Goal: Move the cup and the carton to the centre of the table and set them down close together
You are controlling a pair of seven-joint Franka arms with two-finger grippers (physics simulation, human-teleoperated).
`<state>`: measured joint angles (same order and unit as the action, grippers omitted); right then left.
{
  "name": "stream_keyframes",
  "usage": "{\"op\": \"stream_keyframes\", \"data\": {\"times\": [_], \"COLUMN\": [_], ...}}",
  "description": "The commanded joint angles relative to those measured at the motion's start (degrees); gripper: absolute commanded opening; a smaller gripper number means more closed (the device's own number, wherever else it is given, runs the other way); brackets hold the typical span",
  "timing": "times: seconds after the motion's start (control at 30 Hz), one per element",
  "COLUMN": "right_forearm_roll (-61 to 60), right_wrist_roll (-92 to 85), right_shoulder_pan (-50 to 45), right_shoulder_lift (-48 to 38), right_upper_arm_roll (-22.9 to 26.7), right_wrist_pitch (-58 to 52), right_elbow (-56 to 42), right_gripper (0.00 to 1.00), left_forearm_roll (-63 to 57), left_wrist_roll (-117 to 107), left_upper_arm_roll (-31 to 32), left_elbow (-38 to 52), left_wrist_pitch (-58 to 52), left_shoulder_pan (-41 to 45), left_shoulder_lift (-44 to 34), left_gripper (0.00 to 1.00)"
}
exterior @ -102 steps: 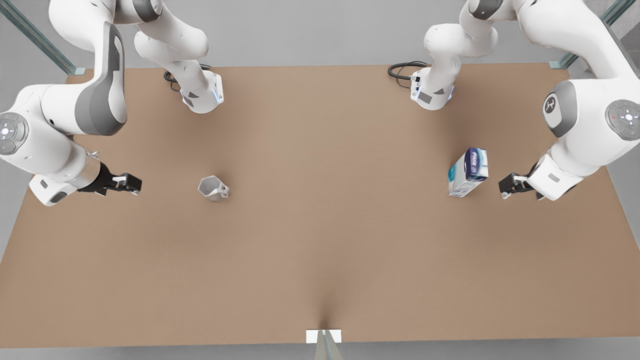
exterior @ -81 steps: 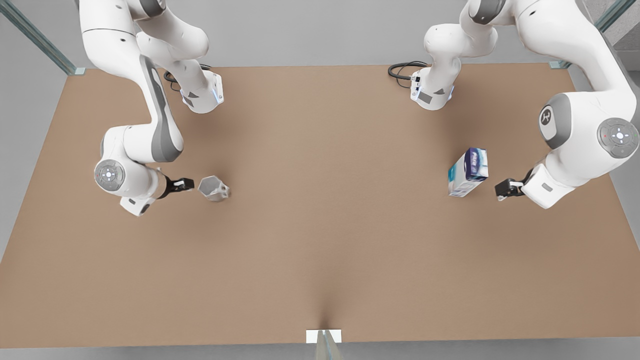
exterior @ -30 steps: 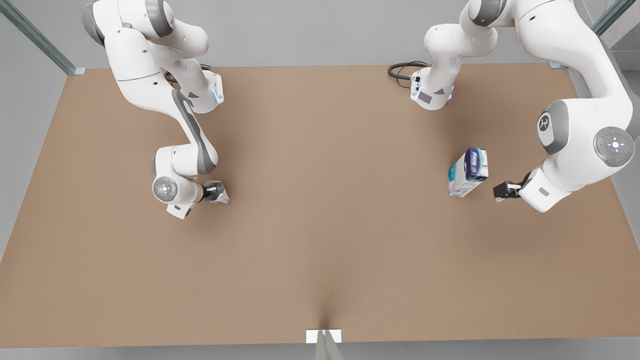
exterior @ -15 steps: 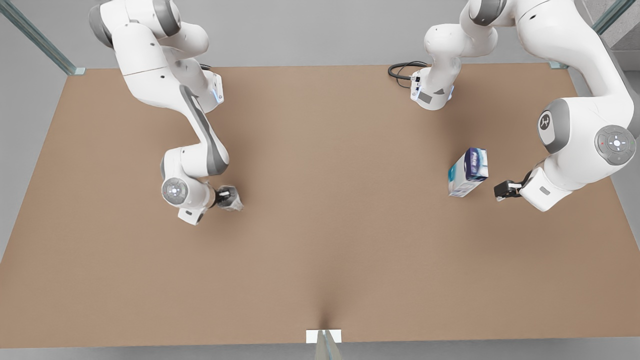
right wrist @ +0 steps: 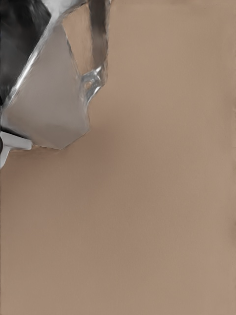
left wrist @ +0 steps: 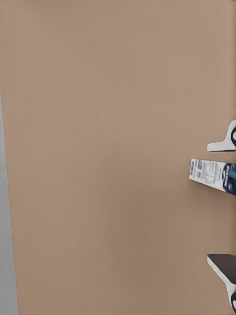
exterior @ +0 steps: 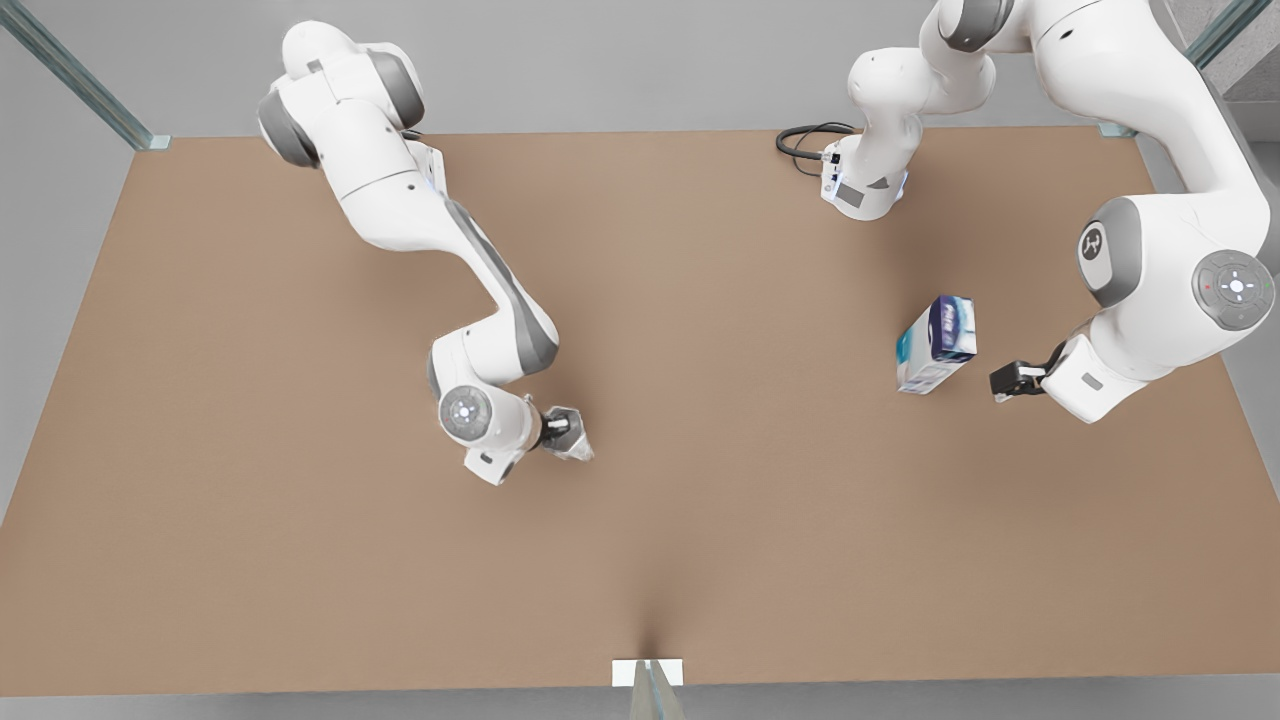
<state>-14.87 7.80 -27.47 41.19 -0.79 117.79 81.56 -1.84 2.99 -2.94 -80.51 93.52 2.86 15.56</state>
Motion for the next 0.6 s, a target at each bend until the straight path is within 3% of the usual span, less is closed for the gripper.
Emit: {"op": "stream_keyframes", "data": {"times": [0.0,0.2,0.33,0.57], "right_forearm_roll": [0.6,0.3,-0.1,0.0], "right_wrist_roll": [0.4,1.7,7.1,10.4], "right_shoulder_pan": [0.0,-2.1,-5.8,-8.2], "right_shoulder_lift": [0.6,6.7,15.1,19.8], "right_upper_arm_roll": [0.0,0.3,0.4,2.6], "right_wrist_pitch": [-0.1,-2.8,-2.3,2.7], "right_elbow": [-0.9,-10.8,-22.7,-25.8], "right_gripper": [0.21,0.21,0.21,0.21], "left_forearm_roll": [0.0,0.0,0.1,0.5], "left_wrist_roll": [0.0,0.0,0.0,0.0], "left_upper_arm_roll": [0.0,0.0,0.0,0.0], "left_elbow": [0.0,0.0,0.0,-0.1], "left_wrist_pitch": [0.0,0.1,0.1,-0.2], "left_shoulder_pan": [0.0,0.0,0.0,0.0], "left_shoulder_lift": [0.0,0.0,0.1,0.1], "left_gripper": [1.00,1.00,1.00,1.00]}}
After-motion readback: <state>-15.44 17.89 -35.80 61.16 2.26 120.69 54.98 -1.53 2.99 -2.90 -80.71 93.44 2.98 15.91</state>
